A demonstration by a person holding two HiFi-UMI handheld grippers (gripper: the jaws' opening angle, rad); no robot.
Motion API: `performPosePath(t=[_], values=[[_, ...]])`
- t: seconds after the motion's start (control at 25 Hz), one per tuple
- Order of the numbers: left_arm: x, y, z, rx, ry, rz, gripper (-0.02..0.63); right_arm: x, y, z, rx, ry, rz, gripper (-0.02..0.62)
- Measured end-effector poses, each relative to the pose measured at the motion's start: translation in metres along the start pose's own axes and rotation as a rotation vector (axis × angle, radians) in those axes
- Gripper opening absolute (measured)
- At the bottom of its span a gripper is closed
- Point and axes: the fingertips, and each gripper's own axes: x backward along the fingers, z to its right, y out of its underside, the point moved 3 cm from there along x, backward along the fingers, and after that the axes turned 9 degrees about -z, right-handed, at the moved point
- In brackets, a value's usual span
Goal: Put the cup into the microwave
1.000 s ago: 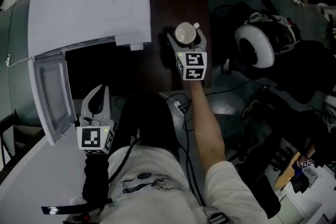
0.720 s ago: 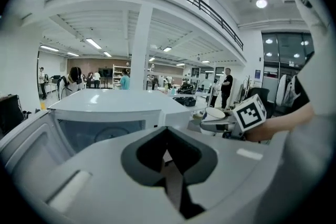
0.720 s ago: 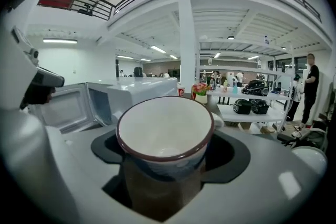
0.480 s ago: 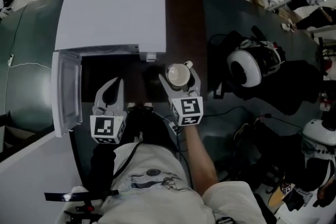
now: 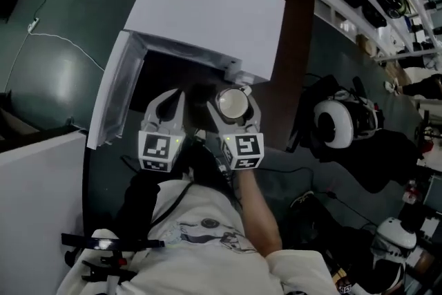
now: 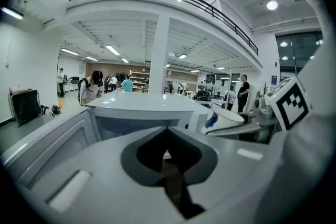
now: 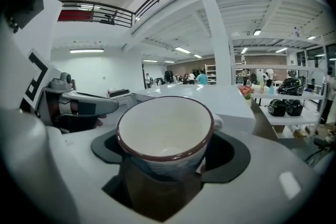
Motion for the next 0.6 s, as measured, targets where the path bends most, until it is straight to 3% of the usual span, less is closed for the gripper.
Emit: performPosePath(t=[0.24,0.6], values=[[0.021,0.019,-0.054,0.05,-0.069,-0.069,-0.003,-0.048,-0.02,-0.06,0.021,-0.11,-0.016,0.411],[-0.018,0.073,-0.1,0.125,-0.073,-0.186,-0.002,-0.142,-0.018,-0.079,0.055,-0.152,-0.048,0.411]])
